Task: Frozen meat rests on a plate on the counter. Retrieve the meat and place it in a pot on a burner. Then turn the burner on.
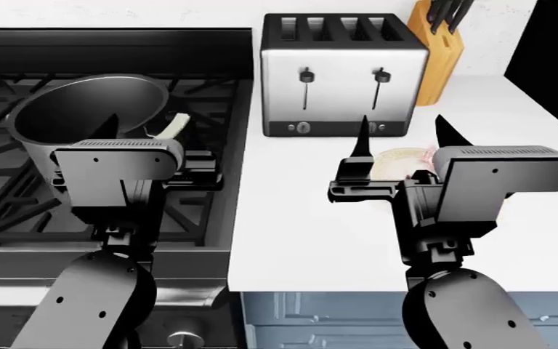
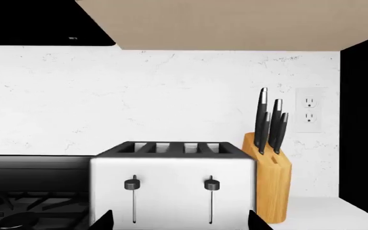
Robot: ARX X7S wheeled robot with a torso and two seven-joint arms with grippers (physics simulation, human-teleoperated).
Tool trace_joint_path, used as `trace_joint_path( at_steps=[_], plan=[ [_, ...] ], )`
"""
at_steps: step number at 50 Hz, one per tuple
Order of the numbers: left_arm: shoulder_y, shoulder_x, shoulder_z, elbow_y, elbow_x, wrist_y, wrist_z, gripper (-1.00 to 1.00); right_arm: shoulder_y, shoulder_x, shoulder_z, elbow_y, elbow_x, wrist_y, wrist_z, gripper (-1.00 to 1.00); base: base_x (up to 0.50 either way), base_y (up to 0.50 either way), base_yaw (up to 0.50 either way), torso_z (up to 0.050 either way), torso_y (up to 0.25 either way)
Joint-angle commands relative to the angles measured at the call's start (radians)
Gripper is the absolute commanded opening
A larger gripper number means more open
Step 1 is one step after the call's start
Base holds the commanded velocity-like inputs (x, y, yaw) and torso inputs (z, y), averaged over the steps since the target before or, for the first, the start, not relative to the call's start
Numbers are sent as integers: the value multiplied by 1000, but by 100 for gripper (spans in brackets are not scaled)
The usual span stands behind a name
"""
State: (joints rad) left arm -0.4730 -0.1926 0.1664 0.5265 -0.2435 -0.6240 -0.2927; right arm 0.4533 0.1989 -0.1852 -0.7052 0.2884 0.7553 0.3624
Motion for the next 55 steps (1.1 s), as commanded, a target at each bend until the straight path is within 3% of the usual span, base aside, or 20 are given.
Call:
trace_joint_path(
  at_steps=[1, 27, 55],
  plan=[
    [0, -3, 3, -4, -7, 2, -7, 100, -2, 4, 6, -2, 7, -4, 9, 100, -31, -434, 0, 0, 0],
    [-1, -13, 10, -13, -19, 12, -19, 100, -7, 16, 21, -5, 28, -15, 22, 100, -90, -468, 0, 0, 0],
    [-2, -23, 13, -11, -36, 16, -32, 100, -1, 29, -16, -8, 36, -15, 25, 100, 92, -158, 0, 0, 0]
  ],
)
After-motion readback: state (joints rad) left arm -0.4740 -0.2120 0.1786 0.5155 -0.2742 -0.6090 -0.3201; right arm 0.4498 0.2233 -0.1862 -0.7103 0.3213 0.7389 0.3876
